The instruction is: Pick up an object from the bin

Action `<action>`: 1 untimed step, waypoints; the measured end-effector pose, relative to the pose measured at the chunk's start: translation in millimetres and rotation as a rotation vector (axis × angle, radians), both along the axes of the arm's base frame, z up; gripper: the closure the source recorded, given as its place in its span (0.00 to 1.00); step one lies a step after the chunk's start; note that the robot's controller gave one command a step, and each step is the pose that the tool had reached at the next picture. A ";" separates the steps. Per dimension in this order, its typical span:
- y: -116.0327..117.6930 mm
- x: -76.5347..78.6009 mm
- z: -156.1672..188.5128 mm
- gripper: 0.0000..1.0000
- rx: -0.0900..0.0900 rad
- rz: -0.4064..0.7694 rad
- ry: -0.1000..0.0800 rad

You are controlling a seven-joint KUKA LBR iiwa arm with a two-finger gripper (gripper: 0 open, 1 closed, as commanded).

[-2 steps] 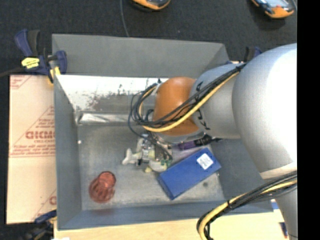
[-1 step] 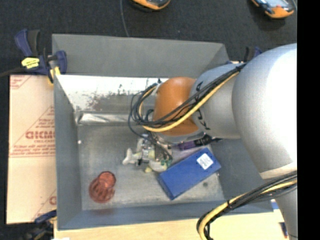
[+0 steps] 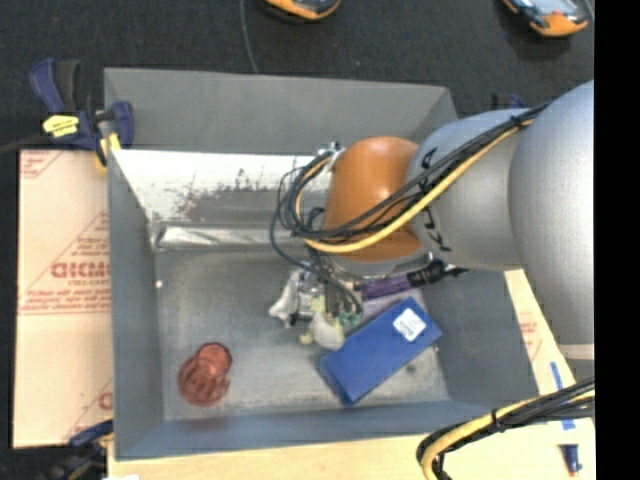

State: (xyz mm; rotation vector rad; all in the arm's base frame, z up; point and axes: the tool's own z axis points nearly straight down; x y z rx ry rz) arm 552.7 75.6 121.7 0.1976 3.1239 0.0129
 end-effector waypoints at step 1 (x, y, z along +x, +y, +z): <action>3.8 20.7 77.8 1.00 -0.001 0.044 -0.004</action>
Offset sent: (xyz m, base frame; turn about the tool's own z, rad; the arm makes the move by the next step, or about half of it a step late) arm 0.0018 0.0057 0.1076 -0.0325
